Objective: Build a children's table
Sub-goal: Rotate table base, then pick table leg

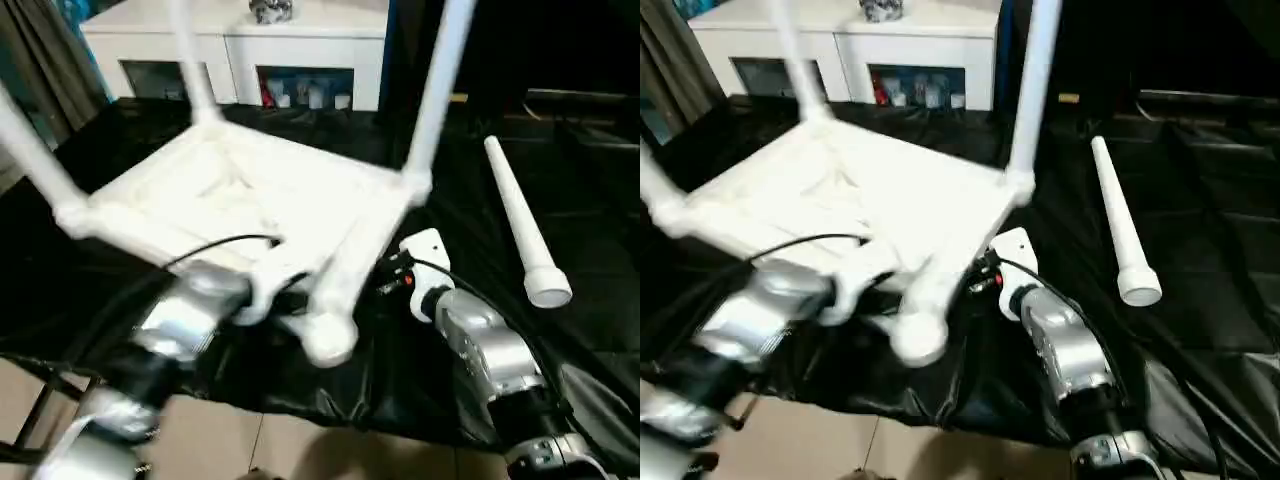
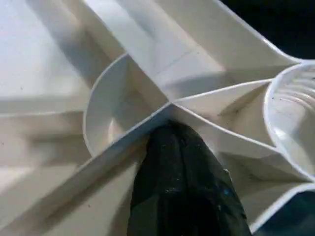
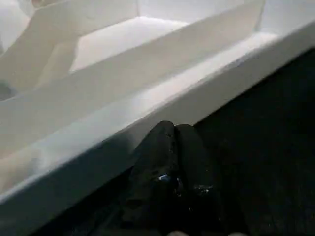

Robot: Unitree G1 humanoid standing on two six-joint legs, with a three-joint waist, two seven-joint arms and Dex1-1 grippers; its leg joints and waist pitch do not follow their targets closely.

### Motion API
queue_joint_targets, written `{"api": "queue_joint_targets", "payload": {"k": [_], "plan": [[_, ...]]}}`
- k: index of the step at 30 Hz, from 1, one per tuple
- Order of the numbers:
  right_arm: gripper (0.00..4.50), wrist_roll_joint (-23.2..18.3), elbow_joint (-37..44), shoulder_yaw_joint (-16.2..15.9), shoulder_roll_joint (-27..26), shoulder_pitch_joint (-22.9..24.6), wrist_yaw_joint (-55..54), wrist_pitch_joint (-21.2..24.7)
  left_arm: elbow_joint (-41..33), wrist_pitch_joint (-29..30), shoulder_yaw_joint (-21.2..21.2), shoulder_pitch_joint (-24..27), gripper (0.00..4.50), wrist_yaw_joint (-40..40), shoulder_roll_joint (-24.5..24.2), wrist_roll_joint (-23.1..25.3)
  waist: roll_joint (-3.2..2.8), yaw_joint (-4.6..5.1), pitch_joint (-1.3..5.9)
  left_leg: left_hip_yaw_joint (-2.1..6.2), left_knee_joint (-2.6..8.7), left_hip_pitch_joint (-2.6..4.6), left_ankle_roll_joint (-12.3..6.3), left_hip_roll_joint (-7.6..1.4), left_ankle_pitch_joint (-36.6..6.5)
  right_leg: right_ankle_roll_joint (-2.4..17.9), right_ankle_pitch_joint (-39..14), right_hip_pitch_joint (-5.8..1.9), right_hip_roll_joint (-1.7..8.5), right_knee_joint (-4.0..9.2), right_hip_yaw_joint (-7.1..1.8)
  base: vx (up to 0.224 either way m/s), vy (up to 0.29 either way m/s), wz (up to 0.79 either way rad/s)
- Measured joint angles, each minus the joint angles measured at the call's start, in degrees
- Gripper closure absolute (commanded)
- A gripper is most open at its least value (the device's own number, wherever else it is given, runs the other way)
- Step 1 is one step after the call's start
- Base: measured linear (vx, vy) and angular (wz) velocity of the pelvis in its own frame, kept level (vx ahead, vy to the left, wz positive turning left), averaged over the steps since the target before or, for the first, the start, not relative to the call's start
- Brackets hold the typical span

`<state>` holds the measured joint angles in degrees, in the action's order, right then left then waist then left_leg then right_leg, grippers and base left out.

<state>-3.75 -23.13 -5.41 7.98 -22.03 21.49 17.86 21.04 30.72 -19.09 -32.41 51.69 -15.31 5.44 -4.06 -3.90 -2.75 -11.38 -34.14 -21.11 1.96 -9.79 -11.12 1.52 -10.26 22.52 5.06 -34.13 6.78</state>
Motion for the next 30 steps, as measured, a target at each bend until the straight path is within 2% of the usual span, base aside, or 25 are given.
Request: {"api": "queue_joint_targets", "payload": {"k": [2, 5, 8, 9, 11, 12, 15, 18, 19, 22, 30], "plan": [[4.46, 0.0, 0.2, 0.4, -0.2, 0.0, -0.8, 0.2, 1.4, -1.3, 0.1, -0.6, 4.50, -2.0, 1.0, 0.1, -0.21, 0.04, -0.01, 0.01, -0.02, 0.00, 0.00, 0.00, 0.0, 0.0, 0.0, -0.01, 0.00, -0.01, 0.00, 0.000, 0.000, 0.00], [4.46, 0.0, 2.3, 1.1, 0.1, 0.0, -3.0, 3.7, 2.5, -5.3, 0.3, -0.9, 4.50, -4.1, 1.8, 0.1, -0.29, 0.14, -0.04, 0.07, -0.02, -0.03, -0.02, -0.01, 0.0, 0.0, 0.0, 0.01, -0.01, -0.02, 0.04, 0.000, 0.000, 0.00], [4.46, -0.4, 4.0, 2.6, 1.4, -1.1, -3.7, 6.5, 2.4, -8.8, 2.1, -1.0, 4.50, -5.7, 1.9, -0.4, -0.30, 0.05, -0.05, 0.07, -0.09, -0.14, -0.03, -0.01, 0.0, 0.0, 0.0, 0.07, 0.00, -0.02, 0.05, 0.000, 0.000, 0.00], [4.46, -0.7, 4.5, 3.7, 2.1, -2.0, -3.8, 7.4, 1.8, -9.5, 3.2, -1.0, 4.50, -5.8, 1.5, -1.1, -0.31, 0.04, -0.06, 0.07, -0.15, -0.21, -0.03, -0.01, 0.0, 0.0, 0.0, 0.14, 0.00, -0.04, 0.04, 0.000, 0.000, 0.00], [4.14, -1.1, 5.2, 7.0, 4.4, -5.4, -5.4, 9.5, -0.8, -9.9, 5.8, -0.9, 4.09, -5.6, -0.4, -2.6, -0.31, 0.06, -0.06, 0.06, -0.23, -0.30, -0.04, -0.01, 0.0, 0.0, 0.1, 0.26, 0.01, -0.14, 0.03, 0.000, 0.000, 0.00], [4.14, -1.2, 5.4, 8.5, 5.5, -6.9, -6.4, 10.0, -2.2, -9.8, 6.6, -0.7, 4.09, -5.3, -1.3, -3.1, -0.30, 0.01, -0.04, 0.06, -0.22, -0.28, -0.04, -0.01, 0.0, 0.0, 0.1, 0.24, 0.01, -0.15, 0.03, 0.000, 0.000, 0.00], [3.88, -1.0, 4.6, 12.4, 8.9, -11.3, -9.8, 12.2, -7.3, -9.8, 7.5, 1.1, 3.84, -2.4, -3.7, -4.8, -0.22, -0.28, 0.00, 0.04, -0.21, -0.25, -0.04, -0.02, 0.0, 0.0, 0.0, 0.28, 0.00, -0.23, 0.02, 0.000, 0.000, 0.00], [3.71, -0.8, -3.2, 13.4, 11.6, -15.7, -11.7, 13.5, -10.9, -9.7, 7.3, 3.1, 3.61, 0.1, -4.6, -6.3, 0.00, -0.73, -0.04, 0.02, -0.26, -0.28, -0.05, -0.02, 0.0, 0.0, 0.0, 0.33, 0.01, -0.31, 0.01, 0.000, 0.000, 0.00], [3.46, -0.6, -6.5, 13.7, 13.0, -16.7, -12.2, 14.0, -12.3, -9.7, 7.2, 3.3, 3.52, 0.7, -4.8, -6.9, 0.01, -1.07, -0.05, 0.01, -0.31, -0.29, -0.05, -0.02, 0.0, 0.0, 0.0, 0.35, 0.02, -0.32, 0.01, 0.000, 0.000, 0.00], [3.30, 0.1, -16.6, 14.0, 15.2, -20.2, -12.7, 13.6, -15.3, -8.4, 7.3, 3.4, 3.29, 2.2, -6.6, -8.3, 0.02, -1.33, -0.05, -0.01, -0.36, -0.30, -0.05, -0.01, 0.0, 0.0, 0.0, 0.38, 0.05, -0.42, -0.01, 0.000, 0.000, 0.00], [2.66, 2.5, -32.8, 14.0, 18.3, -27.3, -15.7, 6.8, -19.4, -4.1, 7.3, 3.5, 2.78, 4.1, -7.6, -10.4, -0.04, -1.44, -0.06, -0.03, -0.44, -0.34, -0.06, -0.02, 0.0, 0.1, -0.1, 0.52, 0.06, -0.67, -0.01, 0.000, 0.000, 0.00]]}}
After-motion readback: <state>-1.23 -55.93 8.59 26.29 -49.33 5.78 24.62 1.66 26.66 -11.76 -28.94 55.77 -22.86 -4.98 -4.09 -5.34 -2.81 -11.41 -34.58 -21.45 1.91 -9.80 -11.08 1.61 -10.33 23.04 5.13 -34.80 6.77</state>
